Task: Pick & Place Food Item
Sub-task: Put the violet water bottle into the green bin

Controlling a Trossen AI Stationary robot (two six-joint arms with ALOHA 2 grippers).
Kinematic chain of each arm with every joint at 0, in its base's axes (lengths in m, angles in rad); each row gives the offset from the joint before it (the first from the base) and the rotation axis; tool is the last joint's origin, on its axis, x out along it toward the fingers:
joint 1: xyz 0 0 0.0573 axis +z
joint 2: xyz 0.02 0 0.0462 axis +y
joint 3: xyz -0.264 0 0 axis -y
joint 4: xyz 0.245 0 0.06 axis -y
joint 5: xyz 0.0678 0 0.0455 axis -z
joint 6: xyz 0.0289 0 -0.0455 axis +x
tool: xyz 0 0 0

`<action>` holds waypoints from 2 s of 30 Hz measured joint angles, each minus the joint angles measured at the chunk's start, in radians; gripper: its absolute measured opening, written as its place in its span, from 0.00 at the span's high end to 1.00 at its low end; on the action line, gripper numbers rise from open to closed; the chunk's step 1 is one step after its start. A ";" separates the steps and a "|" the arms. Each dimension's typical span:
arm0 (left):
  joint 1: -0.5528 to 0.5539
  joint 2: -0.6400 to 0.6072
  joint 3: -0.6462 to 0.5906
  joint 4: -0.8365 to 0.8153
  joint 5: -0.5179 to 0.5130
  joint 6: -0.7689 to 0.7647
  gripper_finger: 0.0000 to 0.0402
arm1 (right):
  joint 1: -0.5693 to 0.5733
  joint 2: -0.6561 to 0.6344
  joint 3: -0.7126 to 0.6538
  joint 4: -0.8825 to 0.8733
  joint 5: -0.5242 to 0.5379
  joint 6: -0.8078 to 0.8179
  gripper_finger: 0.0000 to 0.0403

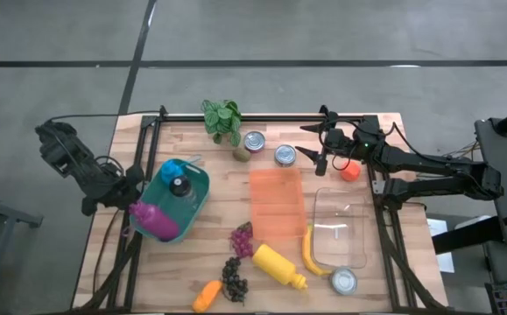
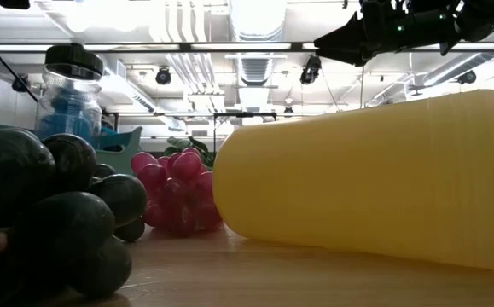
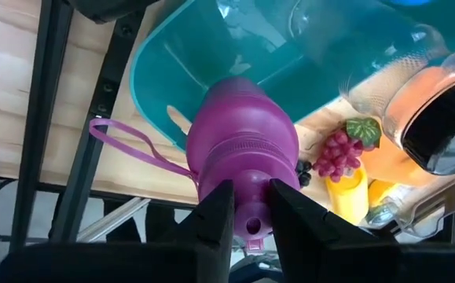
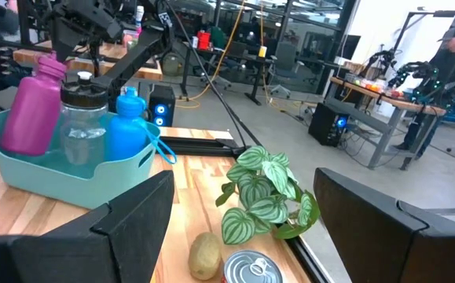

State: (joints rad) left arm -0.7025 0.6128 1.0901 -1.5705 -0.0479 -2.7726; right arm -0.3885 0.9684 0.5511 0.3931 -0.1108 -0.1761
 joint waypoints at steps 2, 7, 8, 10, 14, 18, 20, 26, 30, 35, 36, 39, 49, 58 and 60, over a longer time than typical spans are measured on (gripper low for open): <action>0.000 0.000 -0.005 -0.001 0.000 0.000 0.81 | 0.000 0.000 0.000 0.000 0.000 0.000 0.24; 0.000 0.000 -0.034 -0.001 0.000 -0.007 0.81 | 0.000 0.000 0.000 0.000 0.000 0.000 0.24; 0.000 0.000 -0.040 -0.001 0.000 -0.008 0.81 | 0.000 0.000 0.000 0.000 0.000 0.000 0.24; 0.000 0.000 -0.053 0.000 0.000 -0.015 0.81 | 0.000 0.000 0.000 0.000 0.000 0.000 0.24; 0.000 0.000 -0.077 -0.001 -0.002 -0.032 0.81 | 0.000 0.000 0.000 0.000 0.000 0.000 0.24; 0.001 0.000 -0.084 0.000 -0.003 -0.038 0.81 | 0.000 0.000 0.000 0.000 0.000 0.000 0.24; 0.001 0.000 -0.084 0.000 -0.003 -0.041 0.81 | 0.000 0.000 0.000 0.000 0.000 0.000 0.24; 0.001 0.000 -0.108 0.000 -0.003 -0.044 0.81 | 0.000 0.000 0.000 0.000 0.000 0.000 0.24; 0.002 -0.001 -0.134 0.001 -0.006 -0.052 0.81 | 0.000 0.000 0.000 0.000 0.000 0.000 0.24; 0.002 0.000 -0.135 0.000 -0.007 -0.064 0.81 | 0.000 0.000 0.000 0.000 0.000 0.000 0.24; 0.002 0.000 -0.135 0.000 -0.005 -0.064 0.81 | 0.000 0.000 0.000 0.000 0.000 0.000 0.24; 0.002 0.000 -0.135 0.000 -0.003 -0.064 0.81 | 0.000 0.000 0.000 0.000 0.000 0.000 0.24; 0.002 0.036 -0.084 -0.001 0.025 -0.083 0.81 | 0.000 0.000 0.000 0.000 0.000 0.000 0.24; 0.002 0.122 -0.041 -0.001 0.037 -0.083 0.81 | 0.000 0.000 0.000 0.000 0.000 0.000 0.24; 0.002 0.140 -0.020 -0.001 0.037 -0.083 0.81 | 0.000 0.000 0.000 0.000 0.000 0.000 0.24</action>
State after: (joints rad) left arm -0.7006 0.7528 1.0702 -1.5715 -0.0109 -2.8555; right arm -0.3889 0.9684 0.5512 0.3931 -0.1108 -0.1761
